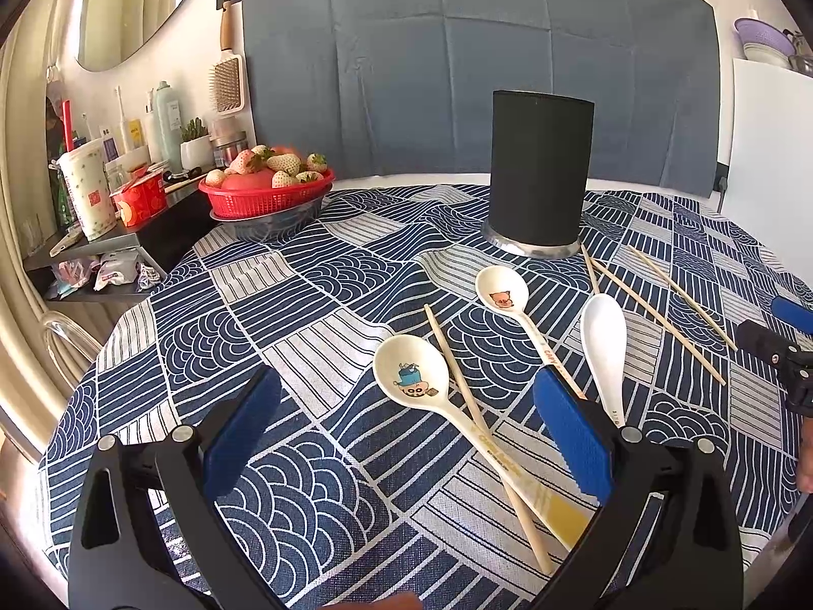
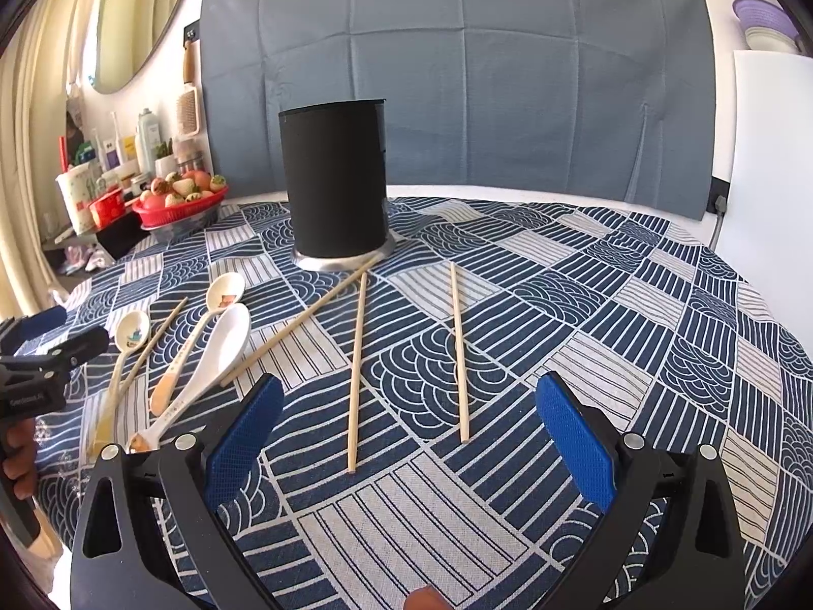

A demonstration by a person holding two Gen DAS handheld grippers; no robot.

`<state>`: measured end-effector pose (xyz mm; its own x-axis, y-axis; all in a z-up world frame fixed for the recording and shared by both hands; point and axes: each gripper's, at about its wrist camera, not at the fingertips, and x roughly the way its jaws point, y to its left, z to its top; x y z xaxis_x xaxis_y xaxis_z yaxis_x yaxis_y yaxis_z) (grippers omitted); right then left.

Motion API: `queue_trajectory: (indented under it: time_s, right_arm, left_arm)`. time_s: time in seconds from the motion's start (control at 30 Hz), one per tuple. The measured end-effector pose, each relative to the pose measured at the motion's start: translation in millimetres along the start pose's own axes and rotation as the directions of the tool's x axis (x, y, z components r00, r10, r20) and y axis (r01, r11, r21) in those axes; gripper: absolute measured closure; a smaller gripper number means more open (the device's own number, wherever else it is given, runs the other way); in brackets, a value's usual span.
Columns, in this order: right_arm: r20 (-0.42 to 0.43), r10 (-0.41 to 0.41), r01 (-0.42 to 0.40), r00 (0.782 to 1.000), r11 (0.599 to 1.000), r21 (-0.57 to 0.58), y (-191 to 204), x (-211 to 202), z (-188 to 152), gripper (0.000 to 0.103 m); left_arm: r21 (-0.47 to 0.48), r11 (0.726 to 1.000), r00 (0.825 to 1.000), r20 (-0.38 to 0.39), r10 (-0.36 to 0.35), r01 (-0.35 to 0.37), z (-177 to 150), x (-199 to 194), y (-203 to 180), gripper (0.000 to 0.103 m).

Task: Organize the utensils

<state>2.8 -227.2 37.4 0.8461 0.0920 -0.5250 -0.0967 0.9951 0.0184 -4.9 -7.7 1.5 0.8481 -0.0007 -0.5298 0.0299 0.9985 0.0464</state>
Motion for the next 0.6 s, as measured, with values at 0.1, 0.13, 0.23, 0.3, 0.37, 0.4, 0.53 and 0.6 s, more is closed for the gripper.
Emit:
queue_trajectory:
  time_s: [0.1,0.13,0.23,0.3,0.37,0.4,0.53,0.6]
  right_arm:
    - [0.0,-0.001,0.001,1.0,1.0,-0.003,0.4,-0.3,-0.5,0.008]
    - [0.0,-0.001,0.001,1.0,1.0,-0.003,0.2,-0.5,-0.7,0.008]
    - [-0.002,0.0,0.0,1.0,1.0,-0.003,0.3,-0.4,-0.7,0.008]
    - [-0.005,0.002,-0.002,1.0,1.0,-0.001,0.1,-0.2,-0.7,0.007]
    - [-0.004,0.001,-0.001,1.0,1.0,-0.001,0.3,-0.5,-1.1,0.008]
    - [-0.004,0.001,-0.001,1.0,1.0,-0.002,0.6,-0.6,-1.1,0.008]
    - [-0.006,0.001,-0.001,1.0,1.0,-0.002,0.1,-0.1,-0.6,0.008]
    - [-0.005,0.001,-0.001,1.0,1.0,-0.001,0.0,-0.2,-0.8,0.008]
  left_arm:
    - [0.004,1.0,1.0,0.003,-0.006,0.006,-0.4,-0.5,-0.3,0.006]
    - [0.005,1.0,1.0,0.003,-0.006,0.006,-0.3,-0.3,-0.4,0.006]
    - [0.005,1.0,1.0,-0.001,-0.006,0.006,-0.9,0.1,-0.9,0.006]
    - [0.005,1.0,1.0,0.001,-0.006,0.006,-1.1,-0.2,-0.8,0.006]
    - [0.006,1.0,1.0,0.002,-0.007,0.007,-1.0,-0.2,-1.3,0.006]
    - [0.007,1.0,1.0,0.003,-0.008,0.008,-1.1,-0.4,-1.4,0.006]
    - [0.008,1.0,1.0,0.007,-0.008,0.008,-1.1,-0.8,-1.9,0.006]
    - [0.008,1.0,1.0,0.009,-0.005,0.005,-1.1,-1.0,-2.3,0.006]
